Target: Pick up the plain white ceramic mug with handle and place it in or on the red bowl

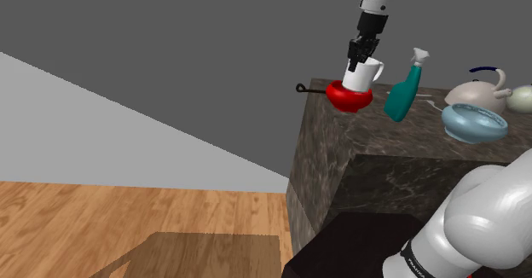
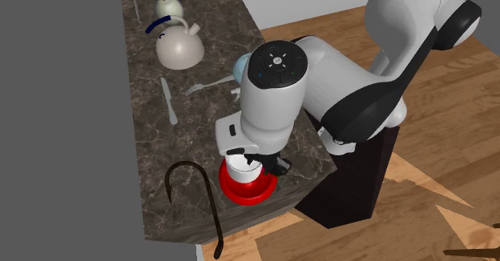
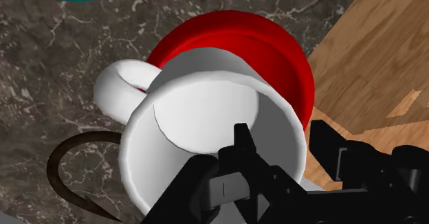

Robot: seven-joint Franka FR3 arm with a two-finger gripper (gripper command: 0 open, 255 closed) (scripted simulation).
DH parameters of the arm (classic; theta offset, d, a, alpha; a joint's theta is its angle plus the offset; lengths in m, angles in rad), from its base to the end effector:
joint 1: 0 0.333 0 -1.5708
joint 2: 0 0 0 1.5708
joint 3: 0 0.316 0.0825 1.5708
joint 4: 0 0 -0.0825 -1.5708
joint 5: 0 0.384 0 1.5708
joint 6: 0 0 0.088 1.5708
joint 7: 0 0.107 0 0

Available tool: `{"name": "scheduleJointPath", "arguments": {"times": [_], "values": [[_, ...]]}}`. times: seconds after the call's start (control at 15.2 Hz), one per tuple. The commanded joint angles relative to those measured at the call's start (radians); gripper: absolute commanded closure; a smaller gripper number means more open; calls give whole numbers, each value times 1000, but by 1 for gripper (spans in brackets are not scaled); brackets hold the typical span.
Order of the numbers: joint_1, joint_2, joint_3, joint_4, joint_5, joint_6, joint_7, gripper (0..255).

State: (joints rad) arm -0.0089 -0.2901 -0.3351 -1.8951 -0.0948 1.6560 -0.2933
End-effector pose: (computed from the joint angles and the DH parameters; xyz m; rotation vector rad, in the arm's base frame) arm 0.4356 -0.1880 0.6174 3.1293 -0.0516 0.0533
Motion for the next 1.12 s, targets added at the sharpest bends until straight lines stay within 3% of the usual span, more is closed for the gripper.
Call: {"name": "scheduleJointPath", "arguments": {"times": [0.0, 0.26, 0.53, 1.06], "values": [[0, 0, 0, 0, 0, 0, 0, 0], [0, 0, 0, 0, 0, 0, 0, 0], [4, 31, 1, 160, 10, -130, -9, 0], [4, 31, 1, 160, 10, -130, -9, 0]]}}
